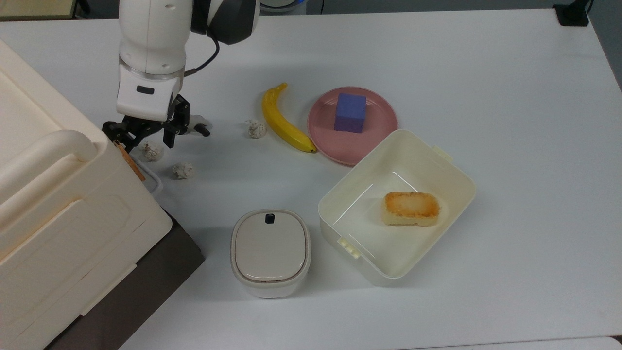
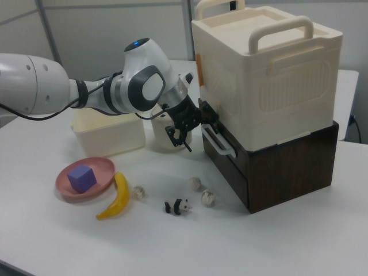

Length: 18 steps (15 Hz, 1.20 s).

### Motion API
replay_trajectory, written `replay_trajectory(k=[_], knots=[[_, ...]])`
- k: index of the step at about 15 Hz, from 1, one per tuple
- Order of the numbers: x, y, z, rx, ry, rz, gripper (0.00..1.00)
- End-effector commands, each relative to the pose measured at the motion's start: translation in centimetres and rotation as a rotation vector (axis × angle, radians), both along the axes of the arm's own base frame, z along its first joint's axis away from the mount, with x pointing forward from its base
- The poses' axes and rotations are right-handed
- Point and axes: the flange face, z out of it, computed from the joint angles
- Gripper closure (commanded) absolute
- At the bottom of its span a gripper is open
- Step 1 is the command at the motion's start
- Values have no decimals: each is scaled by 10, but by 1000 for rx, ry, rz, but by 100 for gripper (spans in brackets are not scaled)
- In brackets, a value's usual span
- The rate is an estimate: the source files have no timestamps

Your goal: Slide the drawer open

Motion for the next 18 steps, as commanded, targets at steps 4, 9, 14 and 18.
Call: replay_trajectory(k=[4,9,14,18], knots=[[2,35,-19,51,-22,-78,0],[1,42,-14,79,-50,-142,0],[-14,62,5,103,15,-203,0],[-29,77,14,105,107,-241,0]])
